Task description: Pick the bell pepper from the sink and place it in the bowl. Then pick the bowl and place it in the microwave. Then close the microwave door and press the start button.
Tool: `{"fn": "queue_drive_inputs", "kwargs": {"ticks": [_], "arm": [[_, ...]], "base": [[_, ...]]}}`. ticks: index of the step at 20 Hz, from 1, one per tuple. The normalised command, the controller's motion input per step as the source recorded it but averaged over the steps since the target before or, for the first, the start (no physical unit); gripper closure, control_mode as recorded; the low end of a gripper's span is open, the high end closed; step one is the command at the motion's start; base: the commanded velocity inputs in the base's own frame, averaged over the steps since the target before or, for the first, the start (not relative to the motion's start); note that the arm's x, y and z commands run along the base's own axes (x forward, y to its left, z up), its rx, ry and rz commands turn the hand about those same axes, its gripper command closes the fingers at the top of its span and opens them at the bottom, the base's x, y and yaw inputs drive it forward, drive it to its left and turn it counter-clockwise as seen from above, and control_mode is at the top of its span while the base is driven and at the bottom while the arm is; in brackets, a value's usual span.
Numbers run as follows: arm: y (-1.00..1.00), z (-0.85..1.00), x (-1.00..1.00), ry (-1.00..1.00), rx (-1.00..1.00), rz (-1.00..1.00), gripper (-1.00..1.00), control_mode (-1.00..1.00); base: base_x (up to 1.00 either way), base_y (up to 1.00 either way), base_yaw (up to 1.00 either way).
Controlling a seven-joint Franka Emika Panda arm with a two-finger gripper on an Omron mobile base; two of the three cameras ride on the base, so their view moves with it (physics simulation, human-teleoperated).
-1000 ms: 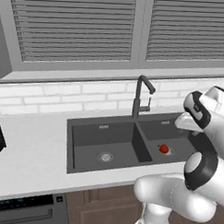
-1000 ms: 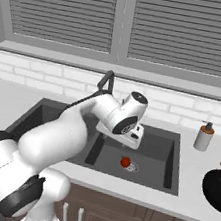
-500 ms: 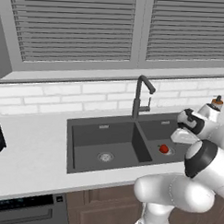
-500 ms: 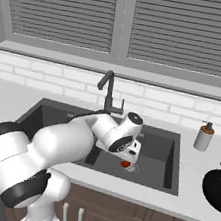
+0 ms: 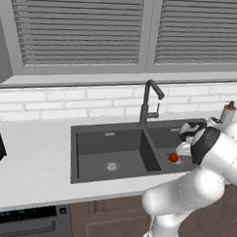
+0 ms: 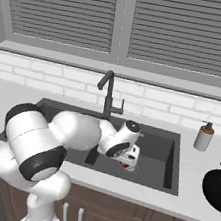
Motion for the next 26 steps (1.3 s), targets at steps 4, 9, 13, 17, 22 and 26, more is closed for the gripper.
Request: {"fn": "queue_drive_inputs", "kwargs": {"ticks": [4,9,13,17,22,26], "arm": [[-0.08,-0.21,0.49,0.00,0.00,0.00,-1.00,-1.00],[-0.25,-0.19,0.44,0.00,0.02,0.00,-1.00,-1.00],[-0.19,-0.26,0.33,0.00,0.01,0.00,-1.00,-1.00],[-0.14,-0.22,0.24,0.00,0.00,0.00,-1.00,-1.00],[-0.02,-0.22,0.25,0.00,0.00,0.00,-1.00,-1.00],[0.00,-0.24,0.31,0.00,0.00,0.00,-1.00,-1.00]], "base": [[0.00,0.00,0.00],[0.00,0.00,0.00],[0.00,0.00,0.00],[0.00,0.00,0.00],[0.00,0.00,0.00],[0.00,0.00,0.00]]}}
